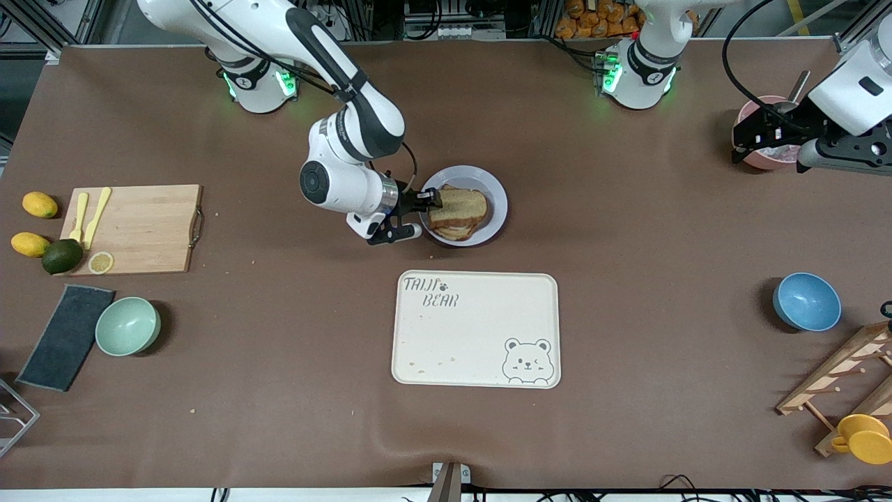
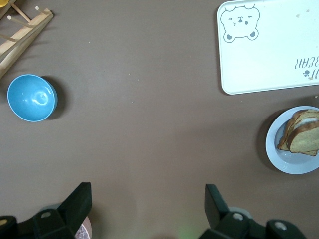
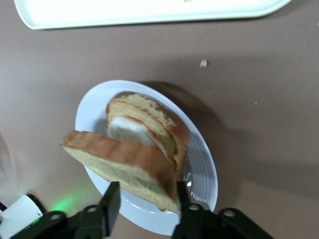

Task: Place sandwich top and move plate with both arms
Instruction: 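Lay the bread slice onto the egg toast and open the right gripper, then withdraw the right gripper while the left gripper reaches toward the plate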

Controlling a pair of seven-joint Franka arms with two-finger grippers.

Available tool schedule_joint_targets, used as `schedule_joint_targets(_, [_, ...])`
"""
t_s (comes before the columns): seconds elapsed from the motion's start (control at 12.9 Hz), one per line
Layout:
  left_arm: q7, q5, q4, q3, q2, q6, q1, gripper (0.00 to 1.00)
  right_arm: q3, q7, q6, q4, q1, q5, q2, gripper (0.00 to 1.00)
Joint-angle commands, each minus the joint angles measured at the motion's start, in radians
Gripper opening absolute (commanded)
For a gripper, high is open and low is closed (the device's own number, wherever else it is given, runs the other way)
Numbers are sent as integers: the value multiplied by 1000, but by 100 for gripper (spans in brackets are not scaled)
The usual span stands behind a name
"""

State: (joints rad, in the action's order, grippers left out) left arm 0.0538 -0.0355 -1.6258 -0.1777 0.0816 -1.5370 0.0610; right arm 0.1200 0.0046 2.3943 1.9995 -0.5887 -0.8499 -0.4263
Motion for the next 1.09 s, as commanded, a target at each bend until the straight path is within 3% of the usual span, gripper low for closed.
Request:
schedule_joint_targets(0.0, [-9,20,-19,-11,17,-14,5,100,-16,21,0,-13,16,-26,21,100])
schedule_joint_targets(0.23, [-11,6,-40,-14,13,-15,6,100,-43,23,-68,-45,79,6,53,100])
schedule_joint_targets(0.7, [50,-184,-164,-14,12,-72,94,100,-370,38,-535,-327,101,300,55,100])
schedule_joint_targets(1.01, [288,-417,-293,-13,-38,-138,204,100,-419,-47,-690,-454,193,420,49,100])
